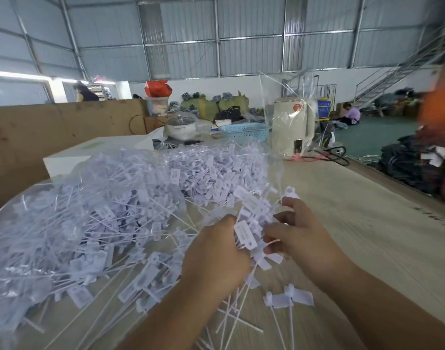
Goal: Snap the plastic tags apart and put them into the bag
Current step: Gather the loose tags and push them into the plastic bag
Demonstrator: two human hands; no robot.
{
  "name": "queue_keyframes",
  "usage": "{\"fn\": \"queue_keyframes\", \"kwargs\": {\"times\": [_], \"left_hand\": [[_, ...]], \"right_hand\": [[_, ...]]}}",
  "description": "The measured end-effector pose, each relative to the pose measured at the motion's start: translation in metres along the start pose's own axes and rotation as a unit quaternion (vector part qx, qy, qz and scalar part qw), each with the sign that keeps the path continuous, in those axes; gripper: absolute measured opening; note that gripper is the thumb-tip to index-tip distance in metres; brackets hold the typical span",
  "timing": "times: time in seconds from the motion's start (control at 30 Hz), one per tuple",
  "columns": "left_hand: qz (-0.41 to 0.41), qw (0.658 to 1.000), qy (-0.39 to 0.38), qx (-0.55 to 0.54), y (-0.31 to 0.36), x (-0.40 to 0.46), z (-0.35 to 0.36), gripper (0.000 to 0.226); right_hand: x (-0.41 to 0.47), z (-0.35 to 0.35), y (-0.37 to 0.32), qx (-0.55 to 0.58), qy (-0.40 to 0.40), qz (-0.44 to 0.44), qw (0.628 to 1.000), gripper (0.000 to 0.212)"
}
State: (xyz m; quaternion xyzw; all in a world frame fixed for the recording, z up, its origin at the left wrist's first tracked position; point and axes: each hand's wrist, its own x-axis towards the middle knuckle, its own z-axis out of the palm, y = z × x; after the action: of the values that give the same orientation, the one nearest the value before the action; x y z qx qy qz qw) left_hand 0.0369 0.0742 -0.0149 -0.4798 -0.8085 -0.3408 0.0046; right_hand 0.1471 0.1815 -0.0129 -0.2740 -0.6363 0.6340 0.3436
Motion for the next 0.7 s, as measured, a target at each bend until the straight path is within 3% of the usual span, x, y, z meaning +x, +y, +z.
{"fn": "queue_keyframes", "kwargs": {"times": [0.1, 0.2, 0.3, 0.43, 0.6, 0.7], "left_hand": [[-0.009, 0.997, 0.075, 0.003, 0.001, 0.000, -0.004, 0.007], [-0.018, 0.995, 0.100, -0.009, 0.002, 0.000, -0.008, 0.005], [-0.013, 0.996, 0.086, -0.024, 0.002, -0.002, -0.007, 0.007], [-0.009, 0.997, 0.040, -0.058, -0.001, -0.002, -0.005, 0.017], [0.023, 0.987, -0.002, -0.161, -0.005, 0.000, -0.007, 0.019], [0.016, 0.984, 0.006, -0.175, -0.004, 0.001, -0.001, 0.021]], "right_hand": [[-0.008, 0.001, -0.009, -0.029, 0.036, 0.005, 0.999, 0.060], [-0.019, 0.005, -0.018, -0.089, 0.043, 0.006, 0.995, 0.053], [-0.030, 0.014, -0.023, -0.102, -0.019, 0.026, 0.994, 0.040], [-0.033, 0.013, -0.023, -0.101, -0.044, -0.010, 0.994, 0.030], [-0.036, 0.011, -0.020, -0.131, -0.190, -0.038, 0.972, 0.041], [-0.037, 0.019, -0.011, -0.086, -0.178, -0.067, 0.978, 0.031]]}}
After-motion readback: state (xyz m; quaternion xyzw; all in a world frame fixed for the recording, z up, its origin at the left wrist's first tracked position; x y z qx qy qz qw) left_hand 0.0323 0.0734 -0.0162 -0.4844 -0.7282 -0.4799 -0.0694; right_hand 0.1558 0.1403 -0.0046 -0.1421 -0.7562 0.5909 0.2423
